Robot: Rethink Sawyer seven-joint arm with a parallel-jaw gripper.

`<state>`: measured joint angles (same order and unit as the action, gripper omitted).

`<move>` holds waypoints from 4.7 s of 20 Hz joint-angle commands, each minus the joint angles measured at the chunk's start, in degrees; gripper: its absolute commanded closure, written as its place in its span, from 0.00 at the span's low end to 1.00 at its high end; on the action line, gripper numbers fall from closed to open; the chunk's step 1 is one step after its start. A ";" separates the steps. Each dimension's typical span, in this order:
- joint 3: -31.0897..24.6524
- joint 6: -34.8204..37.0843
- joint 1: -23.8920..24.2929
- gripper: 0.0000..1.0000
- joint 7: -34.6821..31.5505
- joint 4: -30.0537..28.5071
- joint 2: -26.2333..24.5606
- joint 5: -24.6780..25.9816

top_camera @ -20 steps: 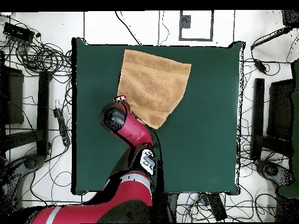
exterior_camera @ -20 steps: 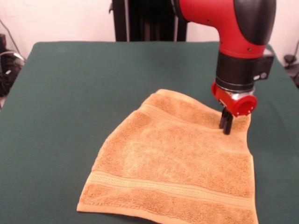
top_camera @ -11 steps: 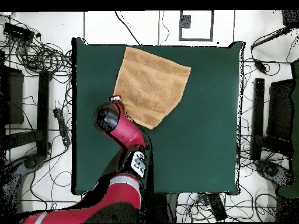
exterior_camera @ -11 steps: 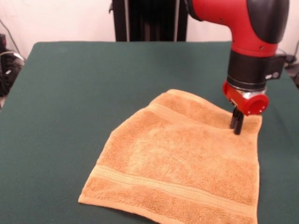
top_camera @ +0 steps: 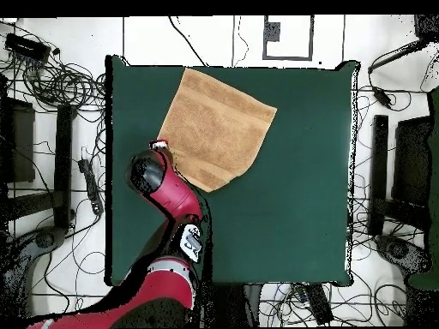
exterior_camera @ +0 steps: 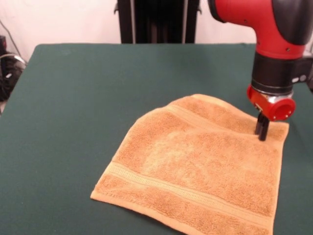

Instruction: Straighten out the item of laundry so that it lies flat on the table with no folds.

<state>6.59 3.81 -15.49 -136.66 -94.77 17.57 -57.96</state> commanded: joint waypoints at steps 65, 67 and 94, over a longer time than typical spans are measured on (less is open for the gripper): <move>2.33 0.50 1.08 1.00 -13.79 8.56 -16.23 19.82; 2.84 0.41 1.04 1.00 -14.44 8.96 -16.53 20.84; 3.91 21.02 13.77 0.00 -6.94 8.49 -2.25 47.30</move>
<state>12.09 12.42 -4.62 -148.94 -79.40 14.85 -15.00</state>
